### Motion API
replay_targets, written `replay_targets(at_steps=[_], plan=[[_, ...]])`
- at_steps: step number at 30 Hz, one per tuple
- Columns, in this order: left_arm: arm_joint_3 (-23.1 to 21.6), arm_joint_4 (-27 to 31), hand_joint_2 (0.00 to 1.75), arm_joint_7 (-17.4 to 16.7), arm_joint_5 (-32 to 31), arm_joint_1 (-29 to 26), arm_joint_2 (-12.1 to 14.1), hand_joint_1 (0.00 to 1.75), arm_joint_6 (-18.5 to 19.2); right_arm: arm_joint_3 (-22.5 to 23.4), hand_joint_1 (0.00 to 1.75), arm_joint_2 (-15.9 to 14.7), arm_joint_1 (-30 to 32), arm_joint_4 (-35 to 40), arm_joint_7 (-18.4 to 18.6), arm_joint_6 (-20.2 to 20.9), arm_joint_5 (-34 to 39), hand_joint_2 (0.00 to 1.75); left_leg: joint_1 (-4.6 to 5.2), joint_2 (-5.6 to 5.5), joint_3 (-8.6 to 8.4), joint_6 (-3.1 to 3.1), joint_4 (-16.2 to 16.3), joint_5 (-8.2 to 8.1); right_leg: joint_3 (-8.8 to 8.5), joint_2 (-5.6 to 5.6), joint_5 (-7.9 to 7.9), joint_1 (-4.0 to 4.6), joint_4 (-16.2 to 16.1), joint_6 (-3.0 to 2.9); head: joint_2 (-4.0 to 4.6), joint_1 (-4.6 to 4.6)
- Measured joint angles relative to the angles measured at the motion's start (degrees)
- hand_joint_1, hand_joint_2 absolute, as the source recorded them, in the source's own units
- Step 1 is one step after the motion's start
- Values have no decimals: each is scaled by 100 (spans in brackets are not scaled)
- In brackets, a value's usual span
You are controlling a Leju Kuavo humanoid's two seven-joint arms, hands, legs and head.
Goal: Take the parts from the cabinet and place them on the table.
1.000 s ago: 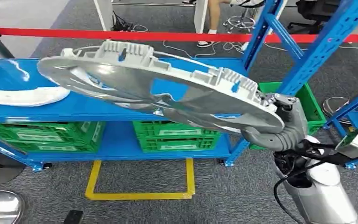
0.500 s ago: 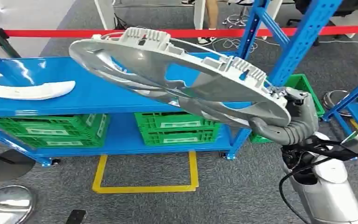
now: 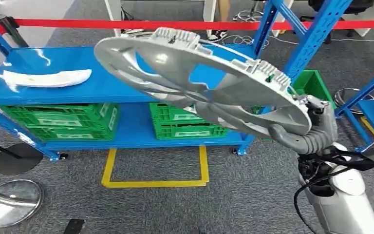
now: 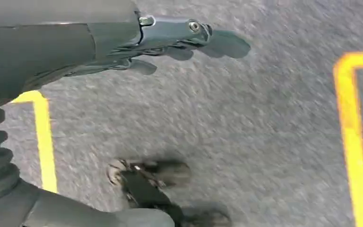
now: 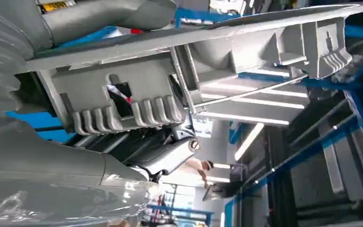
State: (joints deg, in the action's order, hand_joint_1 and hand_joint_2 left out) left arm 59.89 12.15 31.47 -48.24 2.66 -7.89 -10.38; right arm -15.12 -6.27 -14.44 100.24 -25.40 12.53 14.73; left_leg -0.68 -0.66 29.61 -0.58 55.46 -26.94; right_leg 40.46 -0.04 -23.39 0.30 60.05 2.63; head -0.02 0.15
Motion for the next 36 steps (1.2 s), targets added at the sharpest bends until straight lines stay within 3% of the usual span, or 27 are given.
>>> replay_targets(at_steps=[2,3,5,7,8,9,10,12,13,14,15,17,18,19,20,22,23,24,25,26,28,29,31,33,34,35,36], plan=[[0,7,175,64,-37,17,-2,0,0,31,175,0,85,0,-63,57,0,175,20,2,113,-48,5,109,170,0,-675,-17,905,43,0,4],[0,11,175,88,-44,28,0,0,0,55,175,0,125,0,-112,83,0,175,29,0,180,-51,12,158,240,0,-833,-16,1300,48,0,9],[0,20,175,112,-33,33,13,0,2,105,175,0,228,2,-172,133,-2,175,55,0,299,-55,21,254,115,2,-711,-15,1488,23,0,9],[9,40,175,138,11,33,33,0,4,149,175,0,311,9,-179,153,-39,175,84,-1,407,-51,24,340,-445,3,-325,9,790,-62,0,6],[18,53,175,153,31,43,42,0,9,179,175,0,352,28,-177,159,-68,175,92,-3,442,-45,24,379,-807,10,-259,34,277,-131,0,2],[33,59,175,191,81,56,44,0,28,225,175,0,395,70,-170,168,-92,175,112,-4,477,-18,25,422,-1114,3,-462,64,-212,-217,0,0],[61,74,175,243,166,62,53,0,57,273,175,-2,440,118,-173,177,-105,175,100,2,503,11,27,466,-1242,-5,-495,67,-445,-193,0,-7],[173,107,175,328,341,67,57,0,120,361,175,-15,545,177,-186,186,-98,175,51,4,553,90,1,582,-1164,7,-423,114,-415,-188,0,2],[219,112,175,344,387,53,55,0,124,398,175,-17,611,212,-183,188,-101,175,77,-4,565,129,-22,636,-1118,0,-341,96,-460,-220,0,0],[270,118,175,346,404,64,63,0,122,425,175,-19,655,235,-181,192,-103,175,64,5,596,152,2,537,-1107,-27,-266,38,-502,-243,0,11],[300,129,175,346,404,55,61,0,118,448,175,-22,698,258,-175,194,-107,175,72,6,672,185,136,253,-1036,-25,-215,39,-500,-280,0,-9],[328,147,175,341,382,58,59,0,107,505,175,-22,794,328,-170,203,-109,175,39,7,907,237,967,-457,-889,-30,-111,31,-487,-298,0,-24],[334,149,175,341,376,61,59,0,107,525,175,-22,818,352,-170,203,-116,175,33,7,1007,260,1407,-672,-807,-32,-42,30,-486,-298,0,-29],[339,153,175,341,358,63,57,0,107,535,175,-22,841,361,-164,201,-120,175,25,8,1039,280,1690,-686,-726,-32,23,28,-485,-299,0,-35],[345,158,175,341,358,65,57,0,107,540,175,-22,869,367,-155,192,-125,175,15,8,990,295,1761,-532,-644,-32,84,26,-475,-294,0,-33],[380,179,175,341,369,74,61,0,94,542,175,-22,914,387,-140,181,-164,175,-2,10,600,322,1350,-17,-462,-29,188,4,-422,-247,0,-35],[393,197,175,341,383,85,59,0,76,544,175,-22,937,407,-140,172,-182,175,-20,13,284,342,915,68,-396,-25,229,-8,-394,-209,0,-35],[411,203,175,341,385,101,42,0,53,549,175,-22,962,446,-140,164,-208,175,-41,12,-68,361,490,-33,-330,-26,254,17,-363,-166,0,-42],[422,216,175,339,385,115,28,0,35,570,175,-22,976,496,-142,146,-234,175,-27,-16,-303,318,21,-151,-281,-44,277,20,-325,-145,0,-42],[430,219,175,324,382,120,13,0,26,584,175,-22,980,516,-146,142,-243,175,-22,-26,-275,239,-81,-219,-235,-34,377,22,-319,-104,0,-39],[448,221,175,285,380,84,11,0,26,588,175,-22,1020,516,-151,133,-251,175,16,-31,-134,148,6,-141,-147,-34,518,2,-349,-46,0,-46],[459,221,175,282,380,47,2,0,24,590,175,-22,1080,516,-151,131,-256,175,-25,4,-89,78,1,-90,-87,-25,470,-22,-322,-22,0,-57],[476,232,175,271,382,13,7,0,22,605,175,-28,1148,516,-146,131,-267,175,-4,14,-12,-5,1,6,35,-19,-152,-35,161,49,0,0],[479,241,175,269,378,36,7,0,28,612,175,-31,1146,516,-146,131,-260,175,21,16,118,-41,5,117,223,-19,-772,-38,1090,85,0,6],[479,243,175,247,369,50,7,0,46,614,175,-31,1152,516,-155,133,-243,175,37,16,195,-47,6,184,246,-19,-893,-37,1468,81,0,6],[479,243,175,239,354,50,7,0,68,623,175,-31,1158,516,-166,133,-229,175,53,17,263,-52,8,239,177,-18,-825,-32,1576,66,0,9],[479,243,175,241,336,45,4,0,79,643,175,-33,1173,516,-168,133,-221,175,64,18,332,-51,8,297,15,-17,-629,-29,1483,42,0,9]])
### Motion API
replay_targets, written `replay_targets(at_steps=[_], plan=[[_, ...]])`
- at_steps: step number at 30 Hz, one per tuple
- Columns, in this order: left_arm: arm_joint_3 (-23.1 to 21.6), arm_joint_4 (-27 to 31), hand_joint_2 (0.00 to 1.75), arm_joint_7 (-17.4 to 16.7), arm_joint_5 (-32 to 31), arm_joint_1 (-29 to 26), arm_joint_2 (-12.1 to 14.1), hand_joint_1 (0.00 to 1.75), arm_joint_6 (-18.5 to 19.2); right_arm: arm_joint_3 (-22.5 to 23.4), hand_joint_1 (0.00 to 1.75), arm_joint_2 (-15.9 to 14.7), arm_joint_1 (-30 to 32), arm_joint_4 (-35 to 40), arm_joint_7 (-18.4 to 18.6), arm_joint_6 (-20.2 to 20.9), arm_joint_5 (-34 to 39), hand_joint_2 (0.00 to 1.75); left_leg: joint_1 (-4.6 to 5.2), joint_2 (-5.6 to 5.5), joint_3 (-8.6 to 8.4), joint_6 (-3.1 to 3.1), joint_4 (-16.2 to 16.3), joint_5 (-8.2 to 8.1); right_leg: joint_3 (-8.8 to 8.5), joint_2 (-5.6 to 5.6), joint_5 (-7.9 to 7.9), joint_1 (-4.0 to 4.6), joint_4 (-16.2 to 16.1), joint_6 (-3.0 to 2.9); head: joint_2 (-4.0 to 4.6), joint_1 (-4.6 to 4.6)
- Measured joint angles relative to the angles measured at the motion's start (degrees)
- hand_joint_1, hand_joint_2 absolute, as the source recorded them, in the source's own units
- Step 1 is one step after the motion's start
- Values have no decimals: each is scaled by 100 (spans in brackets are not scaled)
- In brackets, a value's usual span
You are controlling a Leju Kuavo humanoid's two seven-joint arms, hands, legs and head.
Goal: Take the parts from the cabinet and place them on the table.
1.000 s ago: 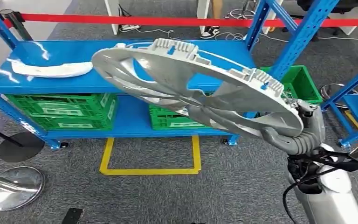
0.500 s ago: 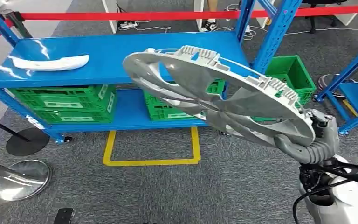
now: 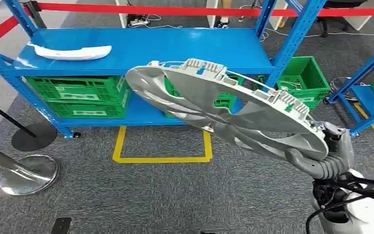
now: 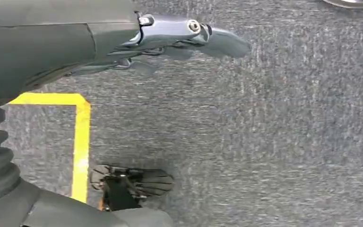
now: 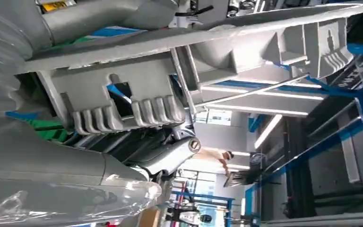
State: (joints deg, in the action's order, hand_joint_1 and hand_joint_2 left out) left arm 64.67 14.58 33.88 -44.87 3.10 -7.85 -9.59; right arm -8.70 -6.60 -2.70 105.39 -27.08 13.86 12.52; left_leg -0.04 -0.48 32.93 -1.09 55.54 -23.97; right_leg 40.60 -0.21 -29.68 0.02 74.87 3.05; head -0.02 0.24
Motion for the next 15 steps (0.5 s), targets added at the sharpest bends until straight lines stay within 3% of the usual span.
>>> replay_targets(at_steps=[2,3,4,5,7,8,9,10,12,13,14,15], plan=[[0,2,175,46,-31,-12,-4,0,28,68,175,-13,66,31,-24,9,17,175,23,-10,141,2,0,91,-592,2,382,30,-698,-86,0,0],[0,7,175,74,-52,-15,-19,0,28,135,175,-30,89,88,-39,39,17,175,22,-18,173,13,3,142,-997,10,302,56,-1225,-152,0,-7],[2,11,175,88,-70,-20,-24,0,28,168,175,-33,92,134,-44,57,-2,175,47,-73,212,56,5,177,-1429,30,53,67,-1774,-193,0,2],[2,15,175,87,-83,-13,-31,0,28,207,175,-41,96,166,-74,72,-52,175,44,-65,227,94,6,238,-1478,56,-30,70,-1966,-156,0,-13],[2,15,175,74,-166,-16,-33,0,48,243,175,-57,132,199,-103,77,-128,175,19,-72,252,155,-20,340,-1372,21,34,111,-1933,-197,0,-2],[0,15,175,50,-214,-26,-31,0,76,247,175,-57,156,203,-103,77,-183,175,45,-106,267,189,-17,365,-1322,-19,105,74,-1984,-236,0,2],[0,13,175,48,-251,-33,-31,0,137,249,175,-57,164,205,-103,74,-220,175,35,-71,327,222,58,212,-1357,-68,152,45,-1991,-263,0,-11],[-4,13,175,37,-253,-38,-31,0,197,260,175,-61,175,210,-107,74,-243,175,28,-47,416,258,309,-116,-1291,-90,191,43,-1991,-310,0,-61],[-2,13,175,-4,-229,-37,-31,0,289,273,175,-66,186,212,-122,70,-273,175,0,-29,682,313,1160,-726,-1169,-160,292,48,-1982,-344,0,-61],[0,13,175,-22,-196,-36,-33,0,330,271,175,-66,188,212,-131,70,-293,175,0,-28,784,336,1542,-807,-1109,-207,332,49,-1971,-344,0,-70],[6,13,175,-46,-188,-37,-33,0,356,271,175,-66,190,212,-131,63,-304,175,-4,-25,802,354,1724,-708,-1058,-259,362,49,-1961,-341,0,-65],[13,13,175,-70,-184,-37,-31,0,363,271,175,-66,194,212,-131,55,-308,175,-5,-15,727,364,1694,-512,-1007,-314,383,49,-1942,-332,0,-68]])
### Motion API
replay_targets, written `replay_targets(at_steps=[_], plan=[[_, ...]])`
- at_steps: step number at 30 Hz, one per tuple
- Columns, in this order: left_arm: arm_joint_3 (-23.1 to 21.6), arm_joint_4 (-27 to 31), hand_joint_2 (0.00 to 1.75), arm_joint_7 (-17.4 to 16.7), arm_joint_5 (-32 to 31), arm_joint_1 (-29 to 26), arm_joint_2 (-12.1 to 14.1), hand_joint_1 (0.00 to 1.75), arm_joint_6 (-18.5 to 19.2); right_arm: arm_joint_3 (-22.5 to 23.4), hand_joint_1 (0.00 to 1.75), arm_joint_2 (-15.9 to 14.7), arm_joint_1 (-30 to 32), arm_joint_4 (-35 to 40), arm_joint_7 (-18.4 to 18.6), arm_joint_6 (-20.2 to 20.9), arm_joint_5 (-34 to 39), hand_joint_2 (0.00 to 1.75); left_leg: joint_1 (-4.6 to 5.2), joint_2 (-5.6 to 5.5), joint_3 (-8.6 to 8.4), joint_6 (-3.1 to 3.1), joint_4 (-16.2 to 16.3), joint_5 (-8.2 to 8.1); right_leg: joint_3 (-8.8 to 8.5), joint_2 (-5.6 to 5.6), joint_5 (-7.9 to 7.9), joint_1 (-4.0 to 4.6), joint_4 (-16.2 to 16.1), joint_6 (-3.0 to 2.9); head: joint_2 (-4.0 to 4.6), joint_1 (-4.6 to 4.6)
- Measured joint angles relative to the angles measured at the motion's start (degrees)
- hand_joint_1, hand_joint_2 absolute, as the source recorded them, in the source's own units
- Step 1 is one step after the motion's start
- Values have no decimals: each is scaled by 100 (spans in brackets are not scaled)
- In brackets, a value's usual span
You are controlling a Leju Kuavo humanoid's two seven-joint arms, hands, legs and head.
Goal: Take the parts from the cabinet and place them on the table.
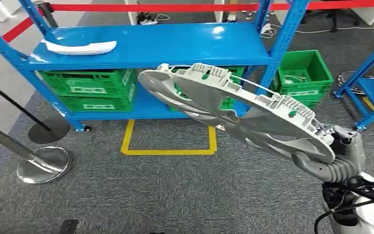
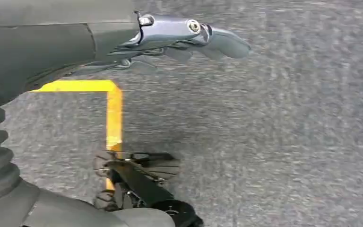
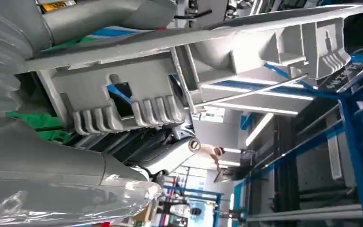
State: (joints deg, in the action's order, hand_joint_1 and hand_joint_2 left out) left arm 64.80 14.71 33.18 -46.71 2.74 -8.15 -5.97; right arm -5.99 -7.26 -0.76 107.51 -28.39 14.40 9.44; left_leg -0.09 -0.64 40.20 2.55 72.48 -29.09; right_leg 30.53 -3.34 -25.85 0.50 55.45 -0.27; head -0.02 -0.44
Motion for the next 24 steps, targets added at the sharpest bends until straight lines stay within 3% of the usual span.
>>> replay_targets(at_steps=[2,3,4,5,8,10,11,12,13,14,15,16,17,18,19,23,24], plan=[[11,2,175,-20,-2,2,2,0,-22,4,175,-2,0,0,0,-7,-9,175,0,136,-445,-5,-634,365,90,-112,16,-1,72,18,0,0],[11,2,175,-22,-6,14,2,0,-28,9,175,-2,0,7,0,-11,-13,175,11,416,-782,-20,-1129,412,111,-166,15,11,125,34,0,0],[11,2,175,-24,-6,39,2,0,-35,20,175,-2,8,26,-2,-11,-15,175,41,584,-1007,-30,-1453,351,153,-231,-3,60,169,62,0,-13],[15,2,175,-26,-11,63,2,0,-50,42,175,-11,3,31,-4,-13,-13,175,61,558,-1004,-113,-1564,303,165,-312,4,66,205,88,0,2],[24,2,175,-2,-4,51,-2,0,-83,55,175,-11,-12,42,-9,-17,-9,175,28,302,-927,-260,-1650,318,213,-518,33,77,245,164,0,-7],[44,2,175,28,40,34,2,0,-96,70,175,-11,-42,42,-9,-13,4,175,-7,185,-873,-342,-1653,381,355,54,-235,21,517,267,0,15],[57,2,175,48,55,50,-4,0,-103,107,175,-22,-53,39,-9,-11,18,175,-7,106,-841,-367,-1653,415,512,220,-488,-4,938,288,0,28],[68,2,175,59,57,61,-7,0,-118,129,175,-24,-66,39,-7,-4,20,175,-7,21,-800,-373,-1652,443,733,293,-741,-11,1486,303,0,31],[72,2,175,61,59,64,-7,0,-118,136,175,-26,-69,31,-4,0,17,175,-6,-60,-765,-369,-1646,473,896,310,-889,-11,1881,314,0,31],[74,2,175,61,61,59,-7,0,-125,136,175,-26,-70,15,2,0,18,175,-6,-137,-737,-364,-1646,502,963,311,-907,-13,2058,316,0,28],[77,2,175,61,64,51,-7,0,-129,142,175,-26,-76,7,4,0,18,175,-8,-219,-715,-351,-1644,529,891,311,-798,-16,1955,317,0,28],[79,2,175,61,68,44,-9,0,-131,151,175,-26,-89,2,11,0,15,175,-12,-305,-698,-333,-1643,554,710,319,-600,-27,1630,312,0,31],[81,2,175,61,72,43,-11,0,-133,155,175,-26,-104,2,11,0,18,175,-19,-387,-687,-310,-1642,575,421,374,-343,-48,1103,307,0,26],[88,2,175,61,103,48,-13,0,-142,157,175,-26,-130,0,11,9,20,175,-28,-461,-678,-279,-1638,595,126,556,-133,-84,578,315,0,31],[101,2,175,54,116,55,-11,0,-155,157,175,-26,-162,-9,18,22,20,175,-6,-525,-638,-236,-1628,623,-12,900,-224,-123,308,324,0,28],[206,9,175,0,212,39,-33,0,-319,164,175,-37,-236,-63,33,55,37,175,-56,-766,-448,-87,-1625,777,54,701,-171,-88,301,212,0,22],[236,20,175,0,219,31,-33,0,-416,162,175,-37,-268,-81,37,57,39,175,-51,-701,-420,-76,-1601,762,69,615,-132,-122,271,156,0,24]])
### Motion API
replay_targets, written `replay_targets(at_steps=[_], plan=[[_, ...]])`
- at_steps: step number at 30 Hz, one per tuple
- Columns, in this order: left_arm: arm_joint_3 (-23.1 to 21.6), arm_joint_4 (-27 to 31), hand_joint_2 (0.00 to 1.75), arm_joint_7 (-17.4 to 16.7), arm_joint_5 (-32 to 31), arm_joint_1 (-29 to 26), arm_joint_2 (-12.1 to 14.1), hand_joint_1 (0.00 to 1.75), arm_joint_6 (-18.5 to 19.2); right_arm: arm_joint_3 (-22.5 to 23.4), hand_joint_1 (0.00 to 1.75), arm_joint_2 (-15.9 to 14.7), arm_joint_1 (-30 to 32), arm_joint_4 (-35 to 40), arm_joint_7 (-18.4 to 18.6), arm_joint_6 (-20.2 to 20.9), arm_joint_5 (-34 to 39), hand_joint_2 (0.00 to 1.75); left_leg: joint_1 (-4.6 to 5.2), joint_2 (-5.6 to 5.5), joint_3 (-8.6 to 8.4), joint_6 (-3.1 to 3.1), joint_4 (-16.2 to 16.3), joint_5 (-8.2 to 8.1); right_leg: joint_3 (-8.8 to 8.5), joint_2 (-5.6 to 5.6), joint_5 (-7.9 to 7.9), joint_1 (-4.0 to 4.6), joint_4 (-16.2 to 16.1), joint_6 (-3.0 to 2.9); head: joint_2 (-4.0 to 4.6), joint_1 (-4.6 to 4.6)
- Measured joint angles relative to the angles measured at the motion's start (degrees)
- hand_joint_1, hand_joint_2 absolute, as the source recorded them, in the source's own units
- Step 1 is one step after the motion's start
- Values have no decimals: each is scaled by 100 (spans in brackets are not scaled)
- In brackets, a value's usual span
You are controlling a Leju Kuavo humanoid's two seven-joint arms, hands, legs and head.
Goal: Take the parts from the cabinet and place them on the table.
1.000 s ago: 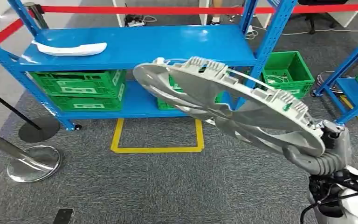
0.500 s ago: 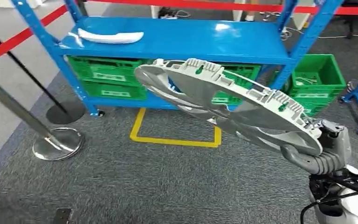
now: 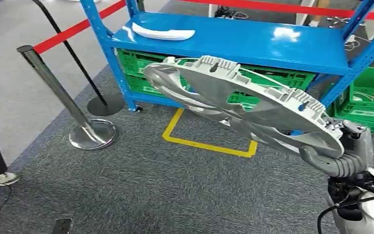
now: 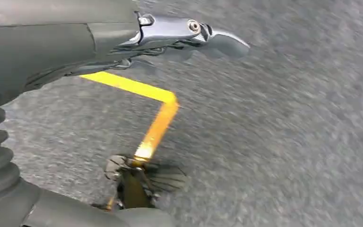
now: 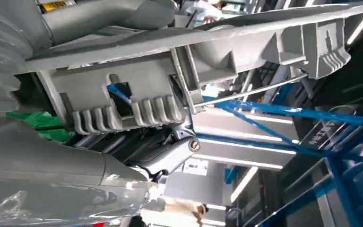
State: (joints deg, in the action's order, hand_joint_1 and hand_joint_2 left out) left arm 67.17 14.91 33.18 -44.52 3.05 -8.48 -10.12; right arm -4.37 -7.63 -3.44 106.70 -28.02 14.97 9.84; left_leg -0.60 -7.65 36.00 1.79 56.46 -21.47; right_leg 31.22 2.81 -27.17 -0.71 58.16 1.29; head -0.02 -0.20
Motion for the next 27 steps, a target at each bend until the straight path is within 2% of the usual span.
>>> replay_targets(at_steps=[1,2,4,5,6,7,8,9,10,11,12,14,15,16,17,18,19,20,21,22,23,24,25,26,27], plan=[[13,7,175,0,9,-16,-42,0,-74,-2,175,0,-38,-13,0,0,-4,175,42,378,53,30,118,-124,8,-77,23,7,0,-36,0,-35],[26,17,175,0,22,-9,-42,0,-114,-2,175,0,-43,-13,-2,0,-4,175,41,573,189,48,439,-377,29,-158,39,19,0,-65,0,-70],[61,24,175,-31,37,36,-77,0,-280,0,175,0,-42,-28,-9,-7,0,175,36,688,546,57,1307,-836,76,-341,60,42,2,-99,0,-70],[94,24,175,-33,28,58,-127,0,-481,-4,175,0,-32,-42,-11,-7,-18,175,36,696,657,53,1625,-948,106,-442,68,57,3,-109,0,-74],[116,33,175,-31,-18,59,-162,0,-667,-4,175,0,0,-50,-22,-7,-26,175,39,698,615,37,1632,-909,125,-534,80,71,3,-116,0,-70],[118,35,175,-13,-99,49,-193,0,-805,-4,175,0,42,-52,-39,-7,-26,175,46,706,469,12,1447,-792,142,-612,89,85,3,-112,0,-72],[116,39,175,-5,-196,25,-207,0,-900,-2,175,0,99,-40,-70,-7,-33,175,64,750,206,-29,1060,-608,148,-685,97,97,3,-111,0,-72],[109,39,175,-4,-275,13,-212,0,-955,-2,175,0,196,4,-92,-7,-48,175,97,863,-86,-79,626,-452,142,-763,99,108,3,-107,0,-72],[98,39,175,-4,-357,9,-214,0,-1014,2,175,0,343,105,-160,0,-90,175,154,1165,-360,-144,243,-373,130,-839,99,117,3,-105,0,-70],[90,39,175,-4,-408,11,-218,0,-1042,28,175,-4,497,211,-244,2,-129,175,187,1274,-452,-165,-5,-408,163,-931,78,183,61,-74,0,-81],[81,39,175,-7,-422,1,-230,0,-1045,44,175,-7,609,269,-291,2,-147,175,186,1208,-400,-204,35,-405,172,-1001,93,185,48,-54,0,-48],[79,39,175,-7,-442,-96,-227,0,-1049,31,175,-7,728,336,-310,26,-181,175,195,1071,-366,-232,24,-392,156,-1136,97,180,44,-31,0,-42],[79,39,175,-9,-446,-116,-230,0,-1053,31,175,-7,779,389,-313,28,-186,175,157,1006,-381,-291,-21,-345,170,-1121,59,169,62,12,0,-46],[79,41,175,-9,-448,-136,-234,0,-1064,35,175,-11,813,432,-313,31,-188,175,135,946,-368,-309,-28,-326,233,-769,-62,145,177,63,0,-29],[76,41,175,-9,-450,-127,-234,0,-1066,35,175,-11,849,461,-319,39,-188,175,123,887,-355,-334,-28,-309,335,-495,-263,126,470,90,0,-24],[74,41,175,-9,-461,-113,-241,0,-1066,39,175,-13,876,474,-330,39,-184,175,117,812,-340,-356,-28,-293,527,-359,-499,114,939,104,0,-9],[72,41,175,-9,-468,-104,-254,0,-1066,44,175,-13,895,477,-328,39,-186,175,117,740,-325,-363,-27,-283,723,-308,-690,109,1394,120,0,-9],[72,41,175,-26,-468,-106,-256,0,-1077,44,175,-13,929,477,-332,39,-210,175,115,661,-314,-363,-26,-269,867,-302,-792,108,1721,138,0,-9],[72,41,175,-94,-468,-111,-256,0,-1117,46,175,-13,1011,494,-359,39,-267,175,108,575,-307,-352,-26,-254,887,-302,-754,98,1786,151,0,-11],[74,41,175,-166,-468,-120,-254,0,-1174,46,175,-13,1125,538,-424,26,-370,175,92,476,-303,-332,-21,-242,769,-299,-598,83,1579,162,0,-9],[74,41,175,-217,-470,-137,-251,0,-1213,46,175,-13,1252,590,-508,13,-503,175,73,383,-304,-313,-14,-230,534,-275,-365,56,1158,178,0,-11],[76,41,175,-258,-499,-156,-247,0,-1250,42,175,-11,1404,654,-628,-18,-683,175,54,293,-302,-292,-5,-226,255,-178,-135,11,647,205,0,-11],[76,41,175,-289,-542,-174,-225,0,-1263,26,175,2,1567,724,-779,-53,-871,175,51,215,-285,-249,17,-224,26,114,-29,-62,213,257,0,2],[76,41,175,-293,-540,-177,-175,0,-1254,-10,175,35,1714,765,-928,-100,-1061,175,72,139,-229,-203,65,-221,-39,337,-134,-72,58,265,0,17],[79,41,175,-234,-507,-175,-151,0,-1217,-64,175,74,1860,822,-1039,-173,-1218,175,52,54,-168,-159,63,-172,-63,265,-129,-66,62,192,0,-9]])
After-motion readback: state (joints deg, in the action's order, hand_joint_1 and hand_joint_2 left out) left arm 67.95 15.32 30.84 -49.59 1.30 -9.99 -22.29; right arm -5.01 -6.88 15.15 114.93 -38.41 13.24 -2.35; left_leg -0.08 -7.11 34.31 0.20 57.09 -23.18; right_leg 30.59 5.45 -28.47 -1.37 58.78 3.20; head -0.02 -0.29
